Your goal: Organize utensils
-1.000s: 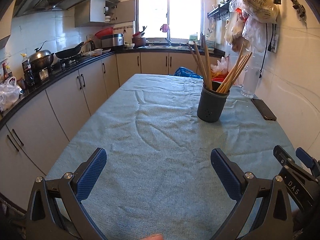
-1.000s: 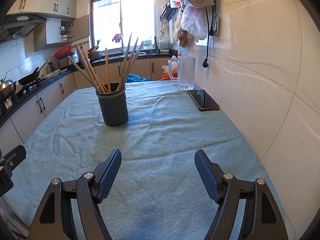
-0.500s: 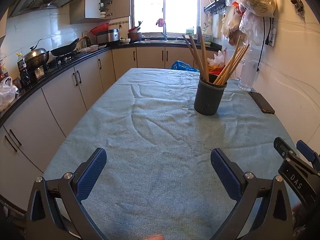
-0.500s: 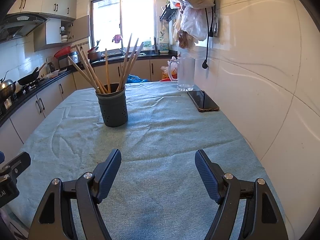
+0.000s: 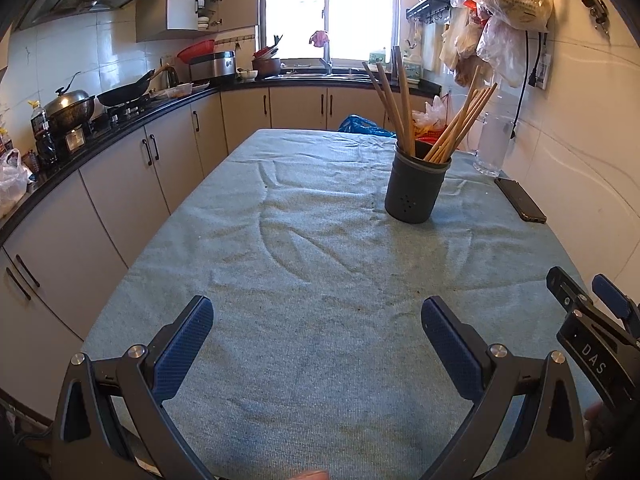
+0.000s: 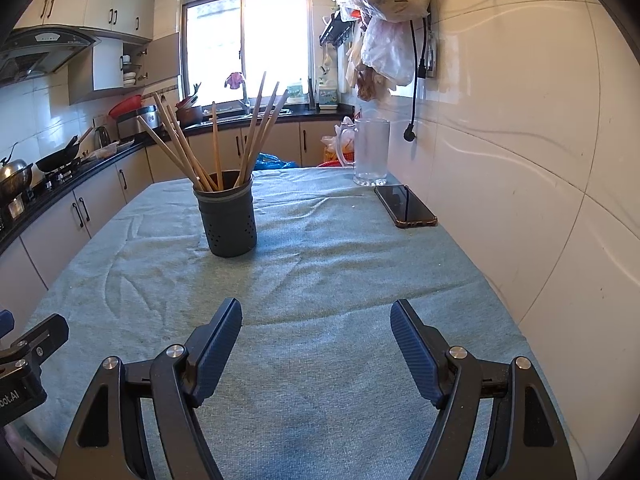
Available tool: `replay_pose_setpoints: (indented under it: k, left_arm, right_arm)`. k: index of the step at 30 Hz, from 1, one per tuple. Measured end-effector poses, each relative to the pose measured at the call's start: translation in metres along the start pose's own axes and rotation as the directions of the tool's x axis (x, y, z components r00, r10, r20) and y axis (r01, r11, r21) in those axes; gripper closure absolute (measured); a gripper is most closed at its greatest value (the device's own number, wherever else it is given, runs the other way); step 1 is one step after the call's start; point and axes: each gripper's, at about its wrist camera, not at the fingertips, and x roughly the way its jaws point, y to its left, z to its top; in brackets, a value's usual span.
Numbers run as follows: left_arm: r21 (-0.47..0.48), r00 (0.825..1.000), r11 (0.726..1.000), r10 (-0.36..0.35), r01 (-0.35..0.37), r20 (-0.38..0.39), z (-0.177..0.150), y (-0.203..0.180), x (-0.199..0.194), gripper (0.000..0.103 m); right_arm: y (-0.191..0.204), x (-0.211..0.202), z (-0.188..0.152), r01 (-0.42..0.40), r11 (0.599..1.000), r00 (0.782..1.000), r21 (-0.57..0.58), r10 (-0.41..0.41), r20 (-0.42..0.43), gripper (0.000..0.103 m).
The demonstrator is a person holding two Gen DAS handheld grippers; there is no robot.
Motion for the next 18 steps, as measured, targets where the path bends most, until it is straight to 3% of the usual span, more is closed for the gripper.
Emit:
replay_pose_setpoints:
  k: [18]
  left_arm:
    - [-0.007, 1.0, 1.0, -0.01, 0.01, -0.02, -0.0027, -0.0009, 0.0024, 0.0]
  right_arm:
    - [-0.0008, -0.0023, 0.0012, -0.001, 1.0, 1.0, -0.003, 0.001, 0.009, 0.02]
